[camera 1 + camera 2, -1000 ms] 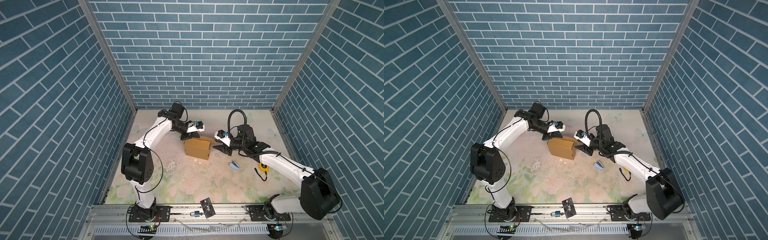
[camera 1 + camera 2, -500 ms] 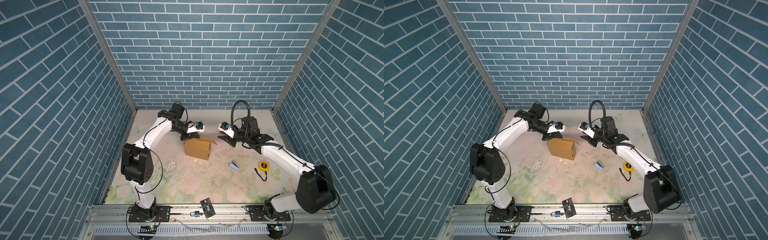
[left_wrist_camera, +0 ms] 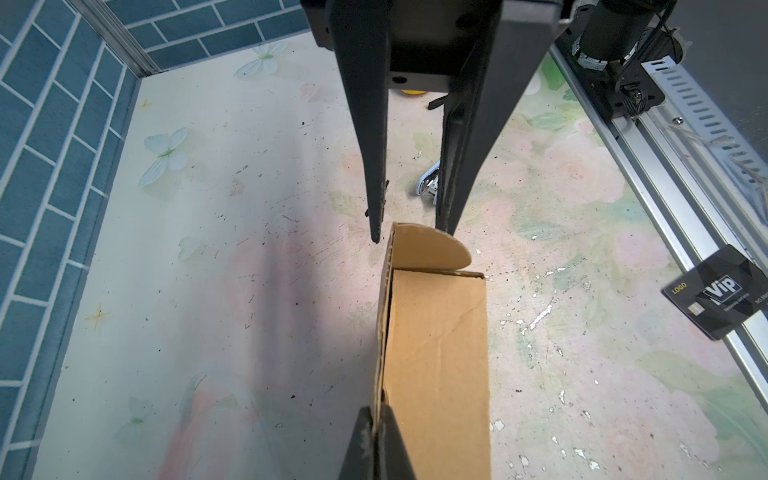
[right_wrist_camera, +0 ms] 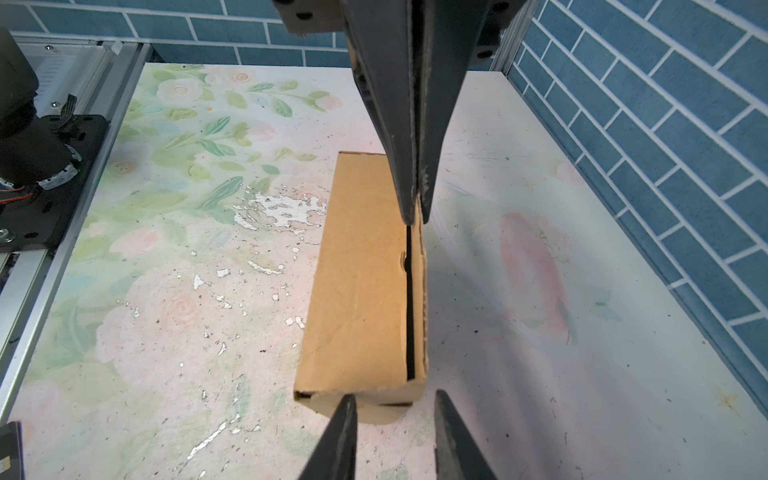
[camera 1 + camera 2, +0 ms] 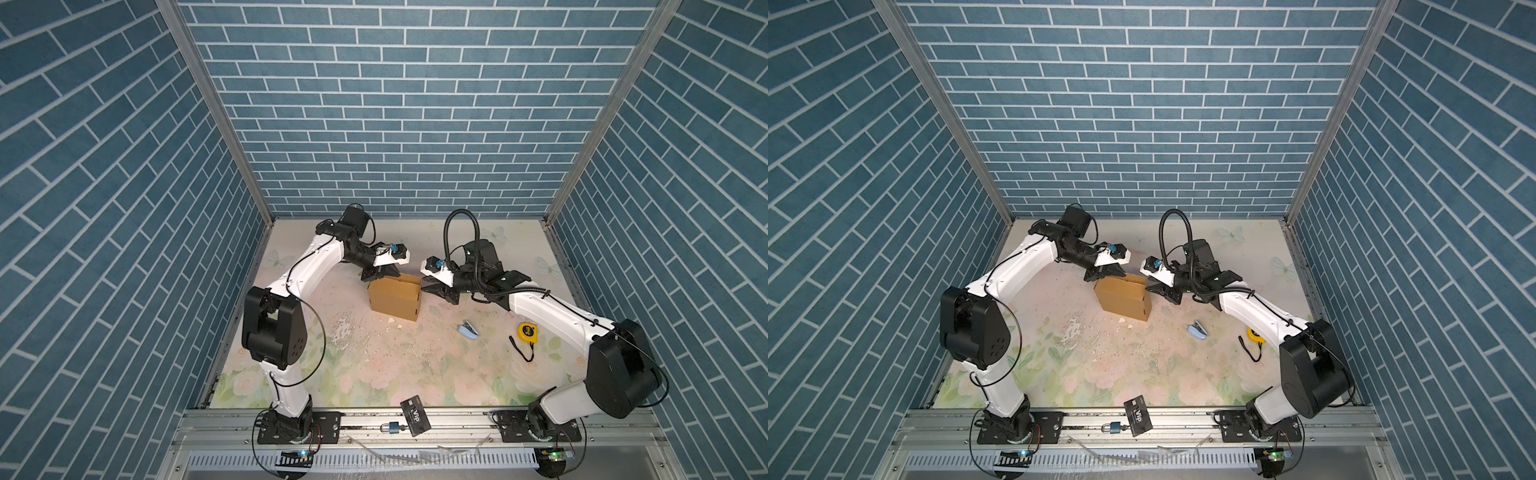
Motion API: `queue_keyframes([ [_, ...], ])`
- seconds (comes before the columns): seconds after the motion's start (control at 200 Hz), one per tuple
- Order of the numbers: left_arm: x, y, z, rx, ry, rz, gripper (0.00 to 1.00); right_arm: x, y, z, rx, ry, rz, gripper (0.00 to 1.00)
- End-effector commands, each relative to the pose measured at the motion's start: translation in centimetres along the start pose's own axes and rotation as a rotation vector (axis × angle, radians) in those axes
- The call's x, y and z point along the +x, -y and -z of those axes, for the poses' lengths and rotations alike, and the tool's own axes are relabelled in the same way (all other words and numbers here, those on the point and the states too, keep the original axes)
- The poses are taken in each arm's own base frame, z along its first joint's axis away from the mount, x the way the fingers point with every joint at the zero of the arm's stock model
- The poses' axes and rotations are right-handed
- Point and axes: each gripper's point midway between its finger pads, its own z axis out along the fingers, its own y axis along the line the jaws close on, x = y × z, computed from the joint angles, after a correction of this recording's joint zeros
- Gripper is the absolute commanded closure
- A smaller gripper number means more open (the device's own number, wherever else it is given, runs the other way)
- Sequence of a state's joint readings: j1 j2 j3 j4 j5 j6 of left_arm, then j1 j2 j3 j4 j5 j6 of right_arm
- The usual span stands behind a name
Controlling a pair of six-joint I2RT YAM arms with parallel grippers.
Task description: Fold the paper box
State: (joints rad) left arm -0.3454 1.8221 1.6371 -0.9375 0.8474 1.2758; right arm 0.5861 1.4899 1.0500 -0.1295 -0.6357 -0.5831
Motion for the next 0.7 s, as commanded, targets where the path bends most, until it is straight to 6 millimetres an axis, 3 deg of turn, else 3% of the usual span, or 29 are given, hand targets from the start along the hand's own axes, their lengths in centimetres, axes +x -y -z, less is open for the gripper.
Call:
queue_keyframes([
  [0.0,0.4,1.6,-0.7,0.054,-0.008,0.037,0.94,-1.2,-0.6,0.3,-0.015,0.022,0.053,0.68],
  [0.28,0.4,1.8,-0.8,0.061,-0.002,0.04,0.94,-0.8,-0.4,-0.1,0.005,0.003,0.063,0.68],
  [0.545,0.3,1.8,-0.7,0.064,0.003,0.041,0.94,-2.9,0.4,0.3,0.042,0.078,0.042,0.68],
  [0.695,0.2,1.8,-0.7,0.065,0.005,0.041,0.94,-2.6,0.2,0.3,0.038,0.071,0.039,0.68],
])
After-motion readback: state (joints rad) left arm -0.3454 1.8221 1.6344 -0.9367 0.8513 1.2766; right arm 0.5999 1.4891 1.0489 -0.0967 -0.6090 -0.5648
